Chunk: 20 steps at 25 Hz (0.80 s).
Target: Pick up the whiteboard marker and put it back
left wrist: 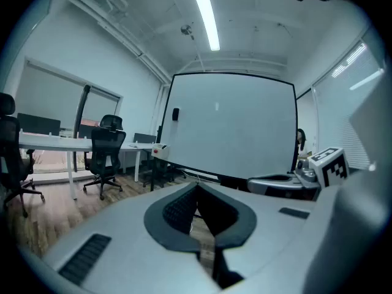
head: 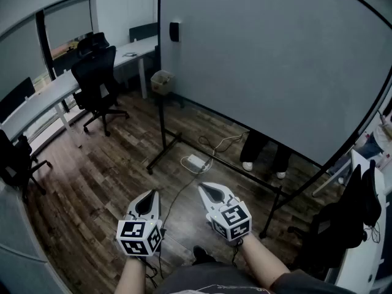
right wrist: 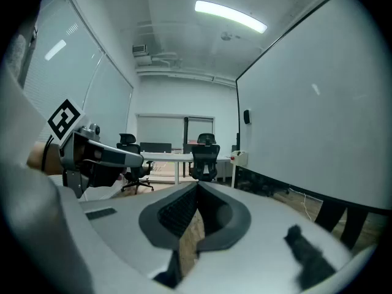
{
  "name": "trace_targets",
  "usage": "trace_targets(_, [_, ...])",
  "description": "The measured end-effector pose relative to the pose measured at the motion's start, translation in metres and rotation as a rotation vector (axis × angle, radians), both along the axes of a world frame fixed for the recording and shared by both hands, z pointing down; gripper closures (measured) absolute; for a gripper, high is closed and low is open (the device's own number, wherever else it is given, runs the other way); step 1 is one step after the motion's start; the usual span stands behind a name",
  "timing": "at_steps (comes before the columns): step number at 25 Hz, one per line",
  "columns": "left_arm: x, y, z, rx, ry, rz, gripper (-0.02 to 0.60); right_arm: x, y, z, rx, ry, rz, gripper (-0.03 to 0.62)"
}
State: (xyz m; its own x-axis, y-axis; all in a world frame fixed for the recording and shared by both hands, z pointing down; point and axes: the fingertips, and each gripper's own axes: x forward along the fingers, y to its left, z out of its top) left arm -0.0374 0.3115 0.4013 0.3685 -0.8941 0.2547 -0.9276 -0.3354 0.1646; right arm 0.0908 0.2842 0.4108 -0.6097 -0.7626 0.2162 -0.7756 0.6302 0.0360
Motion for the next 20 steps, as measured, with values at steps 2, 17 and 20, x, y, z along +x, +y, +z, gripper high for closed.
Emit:
trace_targets(2, [-0.001, 0.003, -0.001, 0.006, 0.000, 0.006, 0.568, -0.003, 0.004, 0.001, 0.002, 0.005, -0.005, 0.572])
trace_targets(17, [-0.027, 0.035, 0.010, -0.015, 0.015, 0.049, 0.568, -0.024, 0.034, 0.012, -0.042, -0.043, 0.040, 0.571])
trace_targets(20, [-0.036, 0.036, 0.014, -0.020, 0.022, 0.053, 0.568, -0.030, 0.036, 0.014, -0.031, -0.039, 0.050, 0.571])
